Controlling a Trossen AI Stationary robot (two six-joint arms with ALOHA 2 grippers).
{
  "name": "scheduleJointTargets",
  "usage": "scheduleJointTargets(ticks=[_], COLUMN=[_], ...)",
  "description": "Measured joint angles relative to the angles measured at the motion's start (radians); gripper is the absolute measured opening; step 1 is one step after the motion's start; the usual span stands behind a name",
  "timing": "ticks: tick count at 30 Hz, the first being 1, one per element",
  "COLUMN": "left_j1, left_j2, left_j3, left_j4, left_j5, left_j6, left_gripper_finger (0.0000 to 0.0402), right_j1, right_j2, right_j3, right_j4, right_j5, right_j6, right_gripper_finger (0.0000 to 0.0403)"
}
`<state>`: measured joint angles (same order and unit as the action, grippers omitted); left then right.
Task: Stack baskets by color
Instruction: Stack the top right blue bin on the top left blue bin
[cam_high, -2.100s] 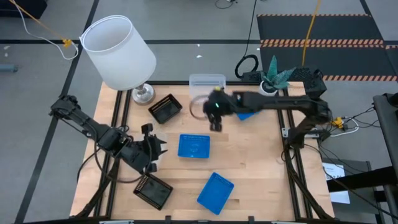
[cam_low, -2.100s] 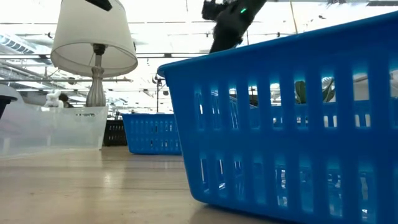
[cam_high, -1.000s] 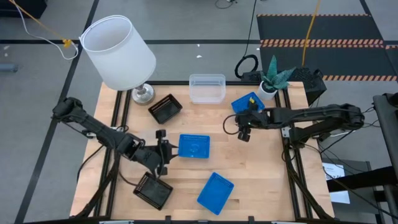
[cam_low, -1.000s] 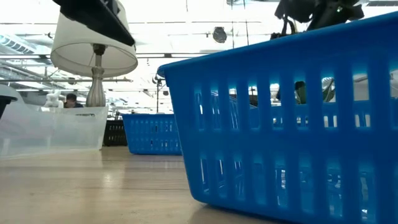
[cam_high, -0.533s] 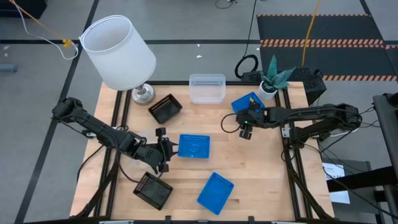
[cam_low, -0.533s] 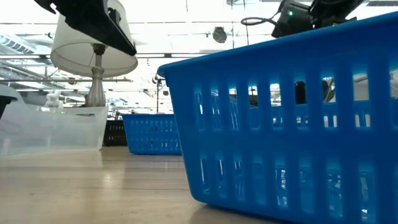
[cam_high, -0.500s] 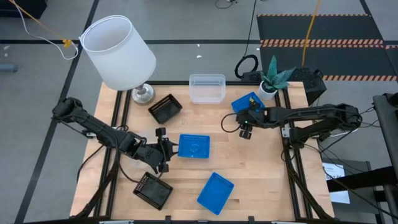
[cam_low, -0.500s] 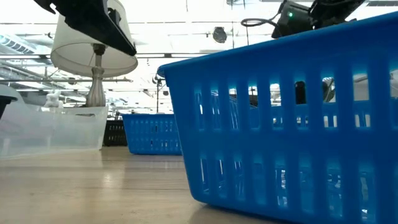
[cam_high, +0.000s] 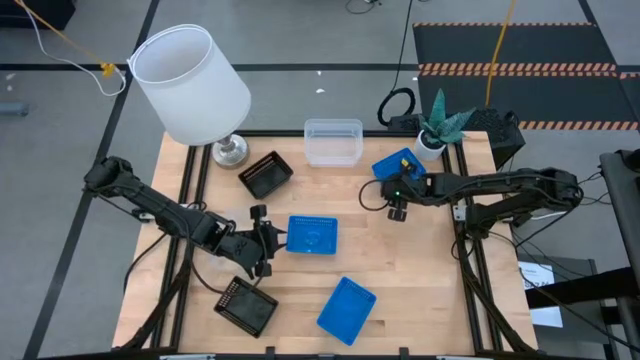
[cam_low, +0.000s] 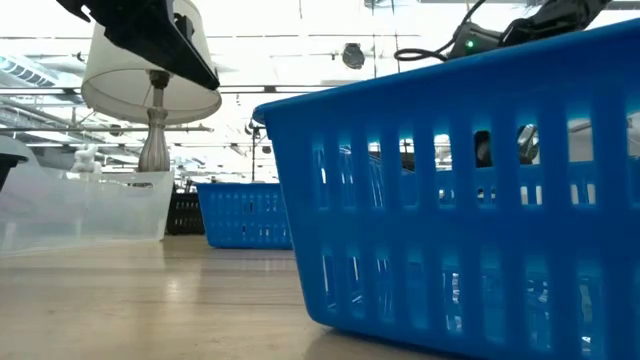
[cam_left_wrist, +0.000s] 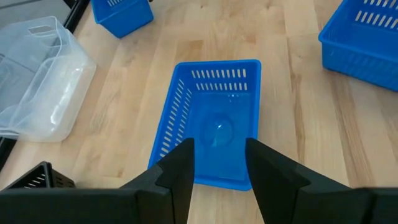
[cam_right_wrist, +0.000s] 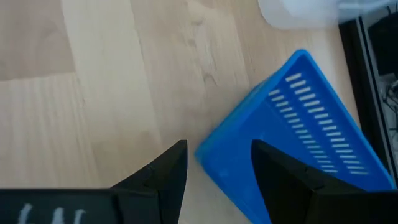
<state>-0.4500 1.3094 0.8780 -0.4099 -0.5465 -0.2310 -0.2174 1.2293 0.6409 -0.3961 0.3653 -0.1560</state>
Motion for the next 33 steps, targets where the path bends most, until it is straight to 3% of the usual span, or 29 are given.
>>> scheduleJointTargets(ticks=[13, 24, 33], left_j1=[0.000, 0.000, 0.000], left_j2=[0.000, 0.000, 0.000], left_j3=[0.000, 0.000, 0.000], left_j4=[0.000, 0.003, 0.003], left_j5=[0.000, 0.000, 0.000], left_j6=[-0.006, -0.006, -0.005], left_gripper_finger=[0.0145, 0.0145, 0.0145], right_j1=[-0.006, -0.006, -0.006], right_j2=[0.000, 0.000, 0.000], right_j3=[-0.003, -0.003, -0.003], right_j4=[-0.061, -0.057, -0.041], right_j5=[-0.002, -0.003, -0.006], right_j6=[-0.029, -0.073, -0.050], right_gripper_finger=[0.0168, 0.0091, 0.0066])
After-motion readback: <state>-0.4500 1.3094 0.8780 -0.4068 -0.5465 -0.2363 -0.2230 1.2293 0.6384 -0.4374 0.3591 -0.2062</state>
